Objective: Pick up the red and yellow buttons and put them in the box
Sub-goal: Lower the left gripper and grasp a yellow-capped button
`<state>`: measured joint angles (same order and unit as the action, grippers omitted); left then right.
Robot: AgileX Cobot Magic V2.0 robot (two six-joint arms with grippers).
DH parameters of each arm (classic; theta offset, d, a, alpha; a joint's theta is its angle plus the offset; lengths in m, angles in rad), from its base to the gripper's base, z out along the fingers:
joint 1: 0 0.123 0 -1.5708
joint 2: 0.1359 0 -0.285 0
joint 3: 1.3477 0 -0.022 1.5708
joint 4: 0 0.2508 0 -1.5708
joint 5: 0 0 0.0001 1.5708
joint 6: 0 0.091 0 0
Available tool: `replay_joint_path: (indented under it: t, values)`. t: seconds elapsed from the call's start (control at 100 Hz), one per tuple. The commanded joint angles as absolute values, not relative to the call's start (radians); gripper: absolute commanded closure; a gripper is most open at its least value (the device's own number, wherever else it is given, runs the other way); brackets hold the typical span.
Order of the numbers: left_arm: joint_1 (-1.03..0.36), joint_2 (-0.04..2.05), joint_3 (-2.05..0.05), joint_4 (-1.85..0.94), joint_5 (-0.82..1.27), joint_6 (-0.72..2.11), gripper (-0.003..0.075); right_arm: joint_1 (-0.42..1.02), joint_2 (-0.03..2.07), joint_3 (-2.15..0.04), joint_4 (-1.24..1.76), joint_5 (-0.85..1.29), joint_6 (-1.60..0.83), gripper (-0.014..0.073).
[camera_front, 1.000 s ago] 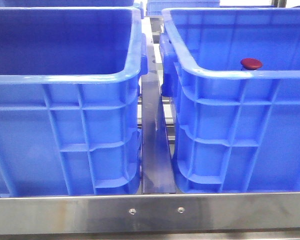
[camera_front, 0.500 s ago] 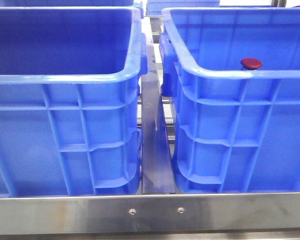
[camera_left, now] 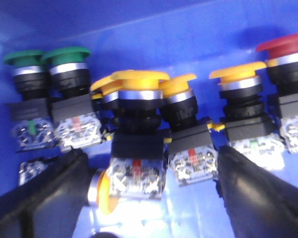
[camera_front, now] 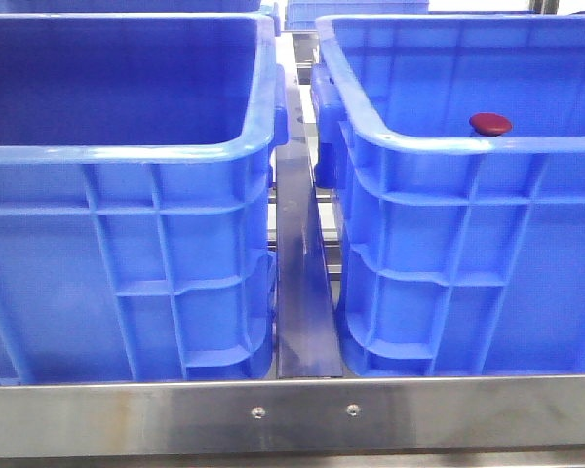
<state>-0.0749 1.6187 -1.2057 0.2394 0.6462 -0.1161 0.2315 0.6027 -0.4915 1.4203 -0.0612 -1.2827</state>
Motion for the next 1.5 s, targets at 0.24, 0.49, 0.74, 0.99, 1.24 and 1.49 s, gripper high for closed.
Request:
replay_joint_path:
  t: [0.24, 0.49, 0.74, 0.99, 1.24, 1.49]
  values:
    - [-0.031, 1.647, -1.240, 0.243, 0.549, -0.117, 0.0218, 0.230, 0.599, -0.518, 1.413, -0.063, -1.293, 0.0681]
    - [-0.013, 1.670, -1.240, 0.217, 0.530, -0.117, 0.0218, 0.230, 0.599, -0.518, 1.413, -0.063, -1.293, 0.0681]
    - [-0.013, 1.692, -1.240, 0.213, 0.542, -0.117, 0.0291, 0.230, 0.599, -0.518, 1.413, -0.063, -1.293, 0.0681]
    - [-0.013, 1.645, -1.240, 0.212, 0.567, -0.117, 0.0644, 0.230, 0.599, -0.518, 1.413, -0.063, -1.293, 0.0681]
    - [-0.017, 1.520, -1.240, 0.206, 0.604, -0.117, 0.0739, 0.230, 0.599, -0.518, 1.413, -0.063, -1.293, 0.0681]
    - [-0.086, 1.321, -1.188, 0.192, 0.629, -0.115, 0.0739, 0.230, 0.599, -0.518, 1.413, -0.063, -1.293, 0.0681]
